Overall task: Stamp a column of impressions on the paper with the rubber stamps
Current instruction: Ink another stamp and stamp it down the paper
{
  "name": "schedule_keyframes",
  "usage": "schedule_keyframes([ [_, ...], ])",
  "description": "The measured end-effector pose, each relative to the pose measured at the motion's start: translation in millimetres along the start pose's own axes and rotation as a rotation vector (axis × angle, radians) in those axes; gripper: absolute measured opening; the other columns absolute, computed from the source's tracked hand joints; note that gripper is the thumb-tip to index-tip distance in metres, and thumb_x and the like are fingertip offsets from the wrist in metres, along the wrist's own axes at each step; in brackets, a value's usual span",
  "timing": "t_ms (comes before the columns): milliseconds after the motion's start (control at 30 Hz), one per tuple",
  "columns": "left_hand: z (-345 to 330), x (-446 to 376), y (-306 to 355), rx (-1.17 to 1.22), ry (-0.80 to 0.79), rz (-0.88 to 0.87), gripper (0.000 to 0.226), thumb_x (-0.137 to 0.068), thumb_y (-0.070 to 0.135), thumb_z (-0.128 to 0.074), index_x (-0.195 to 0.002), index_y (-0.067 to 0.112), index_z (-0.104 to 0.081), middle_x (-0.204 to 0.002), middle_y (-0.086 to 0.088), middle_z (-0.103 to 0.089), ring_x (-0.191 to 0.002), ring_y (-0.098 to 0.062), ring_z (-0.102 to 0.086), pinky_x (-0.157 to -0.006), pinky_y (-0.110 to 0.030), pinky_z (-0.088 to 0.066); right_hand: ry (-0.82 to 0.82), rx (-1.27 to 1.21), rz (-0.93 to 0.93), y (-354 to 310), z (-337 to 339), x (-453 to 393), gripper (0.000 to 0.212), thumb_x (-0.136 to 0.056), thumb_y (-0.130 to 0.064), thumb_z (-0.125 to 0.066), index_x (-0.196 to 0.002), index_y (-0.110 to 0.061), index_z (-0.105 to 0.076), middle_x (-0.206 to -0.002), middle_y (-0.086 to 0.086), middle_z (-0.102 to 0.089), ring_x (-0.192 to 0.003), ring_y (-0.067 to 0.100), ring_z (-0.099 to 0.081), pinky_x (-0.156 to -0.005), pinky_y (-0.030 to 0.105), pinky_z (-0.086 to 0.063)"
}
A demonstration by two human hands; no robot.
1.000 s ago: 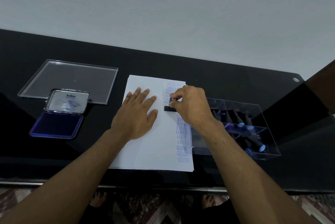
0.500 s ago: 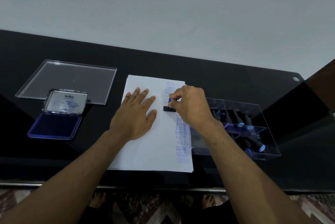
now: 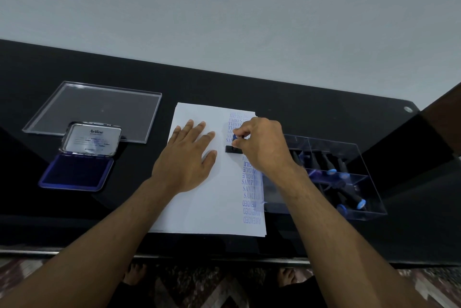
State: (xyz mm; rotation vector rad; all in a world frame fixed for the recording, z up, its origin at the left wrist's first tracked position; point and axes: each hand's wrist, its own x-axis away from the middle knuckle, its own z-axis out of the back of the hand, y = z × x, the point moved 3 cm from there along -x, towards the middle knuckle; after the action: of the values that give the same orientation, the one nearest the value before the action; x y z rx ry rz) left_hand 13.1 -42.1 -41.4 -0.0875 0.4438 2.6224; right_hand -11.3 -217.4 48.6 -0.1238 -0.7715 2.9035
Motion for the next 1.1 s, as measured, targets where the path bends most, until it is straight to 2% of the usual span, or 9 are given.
schedule_keyframes([
  [367, 1, 0, 0, 0.004, -0.005, 0.0, 0.078, -0.093, 0.063, -0.009, -0.155, 0.025, -0.037, -0.167, -0.003, -0.022, -0.156, -0.025, -0.009, -0.126, -0.045, -0.008, 0.002, -0.014, -0.018, -1, 1, 1, 0.022, -0.087, -0.022, -0.075, -0.108, -0.017, -0.076, -0.115, -0.003, -0.071, -0.091, 0.011, -0.066, -0.081, 0.023, -0.051],
  [533, 1, 0, 0, 0.006, -0.002, 0.0, 0.078, -0.093, 0.063, -0.01, -0.155, 0.024, -0.038, -0.166, -0.003, -0.023, -0.156, -0.024, -0.01, -0.126, -0.045, -0.01, 0.067, -0.055, 0.032, 2, 3, 7, 0.014, -0.087, -0.02, -0.075, -0.101, -0.016, -0.077, -0.103, -0.004, -0.071, -0.077, 0.007, -0.062, -0.073, 0.014, -0.046],
  [667, 0, 0, -1, 0.004, 0.01, -0.002, 0.073, -0.095, 0.06, -0.015, -0.154, 0.024, -0.04, -0.166, -0.003, -0.025, -0.156, -0.025, -0.011, -0.126, -0.045, -0.01, 0.278, -0.257, -0.005, 11, 14, 16, 0.002, -0.084, -0.016, -0.074, -0.085, -0.018, -0.075, -0.088, -0.01, -0.07, -0.075, 0.005, -0.066, -0.074, 0.023, -0.055],
  [767, -1, 1, -1, 0.006, 0.014, -0.007, 0.07, -0.097, 0.058, -0.018, -0.153, 0.024, -0.04, -0.166, -0.004, -0.025, -0.155, -0.025, -0.012, -0.126, -0.045, -0.01, 0.36, -0.454, -0.124, 19, 15, 21, 0.01, -0.084, -0.016, -0.074, -0.093, -0.019, -0.075, -0.085, -0.011, -0.071, -0.078, 0.001, -0.067, -0.074, 0.023, -0.058],
  [967, -1, 1, -1, 0.005, 0.013, -0.004, 0.066, -0.098, 0.056, -0.022, -0.154, 0.024, -0.039, -0.166, -0.003, -0.025, -0.156, -0.024, -0.011, -0.126, -0.043, -0.007, 0.401, -0.637, -0.232, 27, 12, 23, 0.018, -0.085, -0.012, -0.074, -0.096, -0.026, -0.073, -0.081, -0.015, -0.071, -0.076, 0.003, -0.071, -0.074, 0.034, -0.061],
  [1100, -1, 1, -1, 0.004, 0.01, -0.003, 0.066, -0.098, 0.056, -0.022, -0.154, 0.024, -0.039, -0.166, -0.003, -0.024, -0.156, -0.024, -0.01, -0.126, -0.043, -0.007, 0.387, -0.648, -0.248, 30, 10, 22, 0.019, -0.085, -0.012, -0.073, -0.101, -0.022, -0.075, -0.081, -0.011, -0.073, -0.077, 0.007, -0.071, -0.074, 0.038, -0.061],
])
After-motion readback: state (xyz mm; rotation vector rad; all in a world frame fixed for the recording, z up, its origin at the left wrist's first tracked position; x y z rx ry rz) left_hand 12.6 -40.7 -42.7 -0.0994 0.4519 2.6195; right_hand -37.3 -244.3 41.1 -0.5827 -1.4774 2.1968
